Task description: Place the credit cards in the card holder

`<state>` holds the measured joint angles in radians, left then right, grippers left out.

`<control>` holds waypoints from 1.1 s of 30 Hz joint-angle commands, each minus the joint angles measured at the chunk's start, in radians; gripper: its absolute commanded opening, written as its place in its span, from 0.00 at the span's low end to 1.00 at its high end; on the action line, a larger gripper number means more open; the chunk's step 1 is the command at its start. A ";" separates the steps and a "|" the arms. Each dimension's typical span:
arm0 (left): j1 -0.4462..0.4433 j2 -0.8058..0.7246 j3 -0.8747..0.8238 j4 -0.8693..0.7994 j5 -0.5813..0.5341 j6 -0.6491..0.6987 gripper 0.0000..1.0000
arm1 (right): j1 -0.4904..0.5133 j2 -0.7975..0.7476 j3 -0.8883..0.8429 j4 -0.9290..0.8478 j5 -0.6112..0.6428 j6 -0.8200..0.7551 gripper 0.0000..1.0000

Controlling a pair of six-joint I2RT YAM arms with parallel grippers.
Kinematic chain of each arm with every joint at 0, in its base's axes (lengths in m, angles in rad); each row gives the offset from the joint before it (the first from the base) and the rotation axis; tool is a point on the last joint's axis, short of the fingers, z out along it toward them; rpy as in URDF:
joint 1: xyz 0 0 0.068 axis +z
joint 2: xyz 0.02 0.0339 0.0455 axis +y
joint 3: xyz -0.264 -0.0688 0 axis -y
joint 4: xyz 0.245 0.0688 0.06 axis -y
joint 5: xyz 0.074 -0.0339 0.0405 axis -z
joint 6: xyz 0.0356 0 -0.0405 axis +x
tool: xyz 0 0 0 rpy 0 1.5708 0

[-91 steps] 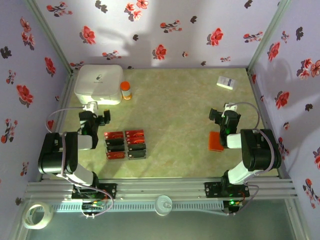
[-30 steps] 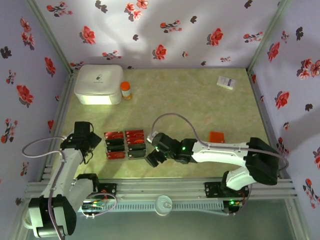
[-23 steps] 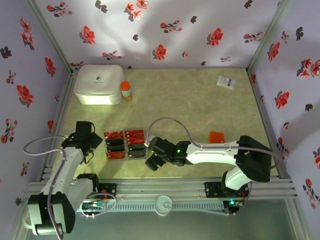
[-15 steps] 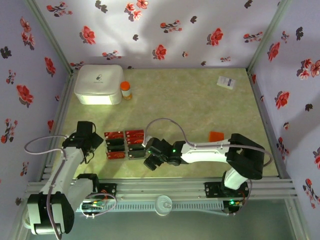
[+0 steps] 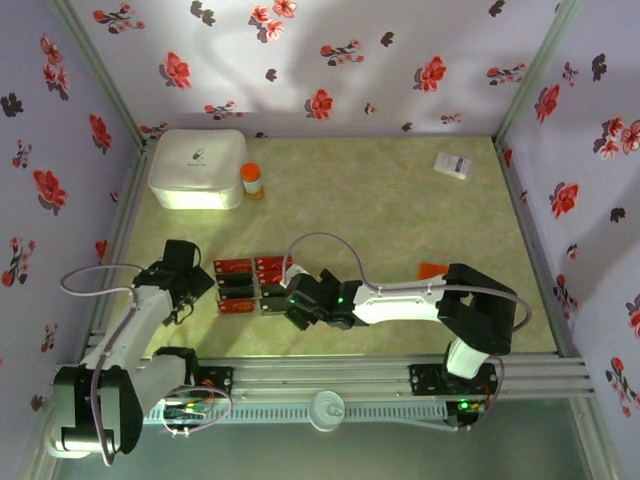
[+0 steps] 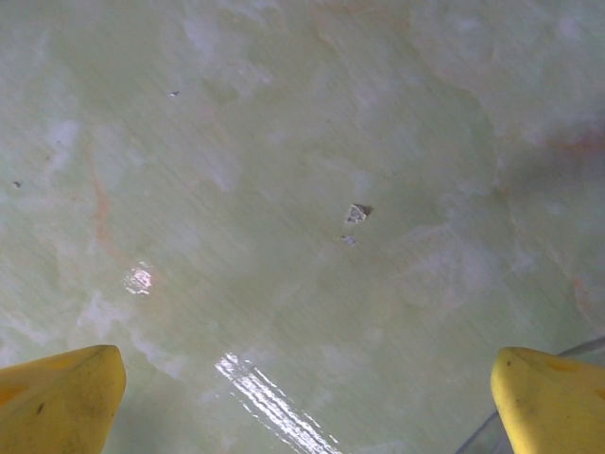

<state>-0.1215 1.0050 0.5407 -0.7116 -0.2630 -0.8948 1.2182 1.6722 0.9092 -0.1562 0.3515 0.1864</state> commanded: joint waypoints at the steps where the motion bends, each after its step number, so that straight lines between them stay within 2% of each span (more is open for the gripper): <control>1: -0.024 0.035 0.025 0.022 -0.016 0.012 1.00 | -0.040 0.009 0.003 0.033 0.078 0.009 0.97; 10: -0.095 0.158 0.079 0.100 -0.013 0.007 1.00 | -0.131 0.041 0.000 0.050 0.122 0.018 0.97; 19: -0.172 0.356 0.193 0.190 -0.017 -0.006 1.00 | -0.251 0.064 -0.007 0.066 0.137 -0.004 0.97; 33: -0.293 0.744 0.588 0.238 -0.019 0.032 1.00 | -0.456 0.073 0.039 0.040 0.097 -0.041 0.97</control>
<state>-0.3962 1.7065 1.0645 -0.4801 -0.2699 -0.8841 0.7803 1.7332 0.9237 -0.0837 0.4492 0.1638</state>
